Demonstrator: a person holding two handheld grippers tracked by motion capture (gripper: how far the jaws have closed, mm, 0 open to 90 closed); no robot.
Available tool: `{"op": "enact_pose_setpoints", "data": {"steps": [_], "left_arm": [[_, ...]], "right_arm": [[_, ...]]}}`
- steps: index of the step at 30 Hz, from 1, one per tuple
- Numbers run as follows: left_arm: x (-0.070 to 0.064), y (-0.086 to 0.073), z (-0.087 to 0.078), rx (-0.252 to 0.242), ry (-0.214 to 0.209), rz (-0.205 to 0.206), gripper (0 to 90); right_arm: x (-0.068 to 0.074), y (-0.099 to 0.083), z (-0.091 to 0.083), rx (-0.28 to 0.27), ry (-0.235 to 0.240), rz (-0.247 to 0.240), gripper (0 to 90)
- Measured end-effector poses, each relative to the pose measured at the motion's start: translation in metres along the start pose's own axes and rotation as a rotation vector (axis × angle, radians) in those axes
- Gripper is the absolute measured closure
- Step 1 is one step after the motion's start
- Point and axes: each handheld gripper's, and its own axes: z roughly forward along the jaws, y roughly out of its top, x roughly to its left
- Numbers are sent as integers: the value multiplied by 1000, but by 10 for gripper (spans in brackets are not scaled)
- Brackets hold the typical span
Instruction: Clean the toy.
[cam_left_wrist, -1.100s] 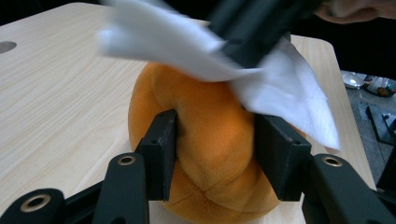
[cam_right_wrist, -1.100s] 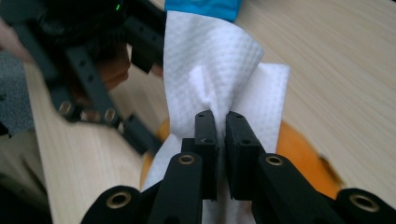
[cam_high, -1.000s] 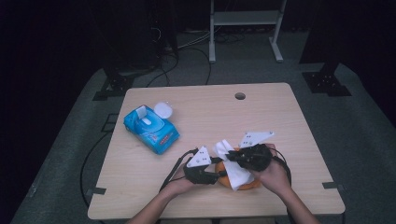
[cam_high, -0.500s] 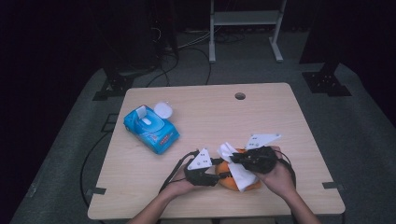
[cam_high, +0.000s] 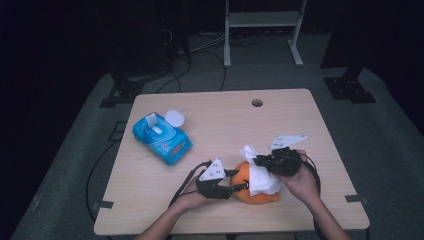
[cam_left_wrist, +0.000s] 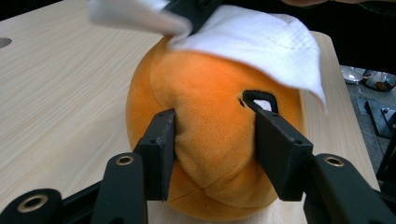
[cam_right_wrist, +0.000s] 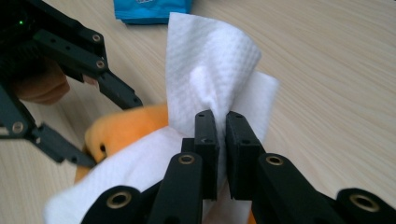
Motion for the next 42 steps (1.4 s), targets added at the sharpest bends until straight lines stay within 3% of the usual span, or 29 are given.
{"op": "enact_pose_setpoints", "data": {"steps": [3, 6, 9, 12, 17, 19, 23, 28, 32, 37, 42], "left_arm": [[0, 1, -1, -1, -4, -4, 471], [1, 9, -6, -16, -9, -17, 394], [-4, 20, -7, -66, -13, -1, 375], [-5, 21, -4, -42, 10, 28, 402], [2, 6, -2, -31, 5, -36, 452], [3, 5, -3, -34, 2, -51, 454], [4, 3, -3, -32, -3, -54, 459], [4, 2, -1, -27, -2, -53, 463], [5, 1, -2, -14, 4, -60, 464], [10, -4, -5, -13, 3, -92, 465], [10, -4, -5, -12, -3, -90, 465]], "right_arm": [[-5, -11, -12, -3, -14, 22, 837], [-3, -17, -15, -19, -10, 39, 837], [7, -13, -12, -44, -12, 11, 837], [17, -4, -7, -48, 2, -30, 836], [26, -1, -2, -39, -1, -75, 836], [22, -4, -4, -44, -4, -60, 837], [5, -26, -17, -61, 18, 27, 836], [-1, -38, -27, -47, -2, 51, 836], [-1, -33, -30, -67, -15, 53, 836], [2, -31, -26, -62, 3, 45, 835], [-1, -51, -29, -20, 32, 95, 834]]}}
